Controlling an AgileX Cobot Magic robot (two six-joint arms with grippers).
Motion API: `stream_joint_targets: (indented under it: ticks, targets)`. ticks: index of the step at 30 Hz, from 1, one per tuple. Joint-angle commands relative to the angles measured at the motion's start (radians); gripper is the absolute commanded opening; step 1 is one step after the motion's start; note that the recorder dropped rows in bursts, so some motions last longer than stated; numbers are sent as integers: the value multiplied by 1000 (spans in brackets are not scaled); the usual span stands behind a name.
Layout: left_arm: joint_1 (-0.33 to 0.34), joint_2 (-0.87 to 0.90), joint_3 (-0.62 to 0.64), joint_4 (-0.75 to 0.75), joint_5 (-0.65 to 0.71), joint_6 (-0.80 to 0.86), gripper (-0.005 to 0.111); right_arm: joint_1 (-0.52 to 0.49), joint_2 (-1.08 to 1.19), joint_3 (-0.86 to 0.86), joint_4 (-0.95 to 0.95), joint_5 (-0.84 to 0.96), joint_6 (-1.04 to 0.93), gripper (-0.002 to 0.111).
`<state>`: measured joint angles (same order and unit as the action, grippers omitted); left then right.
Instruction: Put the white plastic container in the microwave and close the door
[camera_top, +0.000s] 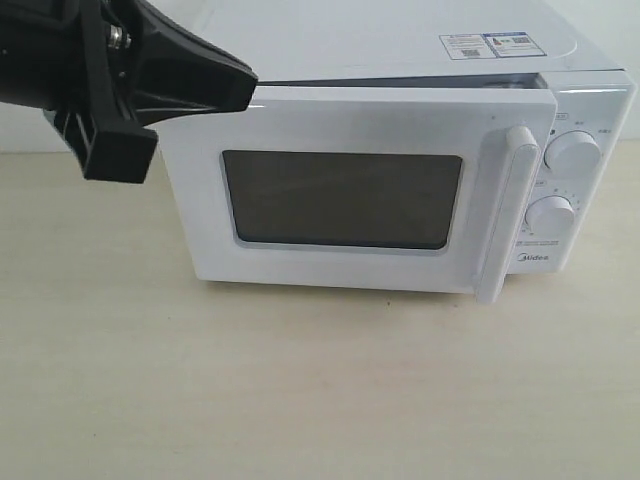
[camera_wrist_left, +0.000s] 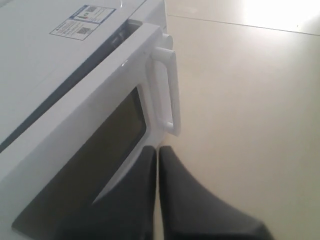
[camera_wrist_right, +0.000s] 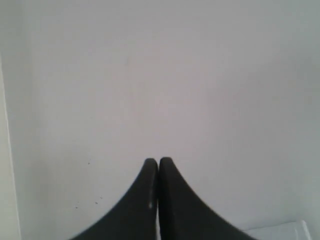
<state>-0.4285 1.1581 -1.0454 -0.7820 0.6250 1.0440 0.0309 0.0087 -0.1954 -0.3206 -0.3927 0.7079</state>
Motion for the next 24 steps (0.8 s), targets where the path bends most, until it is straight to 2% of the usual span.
stream_joint_targets:
  ticks: [1, 6, 10, 19, 24]
  targets:
    - [0, -35, 10, -44, -7, -12, 4, -1, 94, -151, -410, 87, 388, 0]
    - [0, -56, 10, -43, 5, -18, 4, -1, 253, -236, -962, 35, 904, 0]
    - [0, -58, 10, -59, 19, -25, 4, -1, 401, -240, -1206, -60, 1105, 0]
    - [0, -58, 12, -74, 62, -25, 4, -1, 642, -240, -1253, -259, 1327, 0]
    - [0, -58, 12, -74, 62, -36, 4, -1, 703, -240, -1178, -253, 1284, 0]
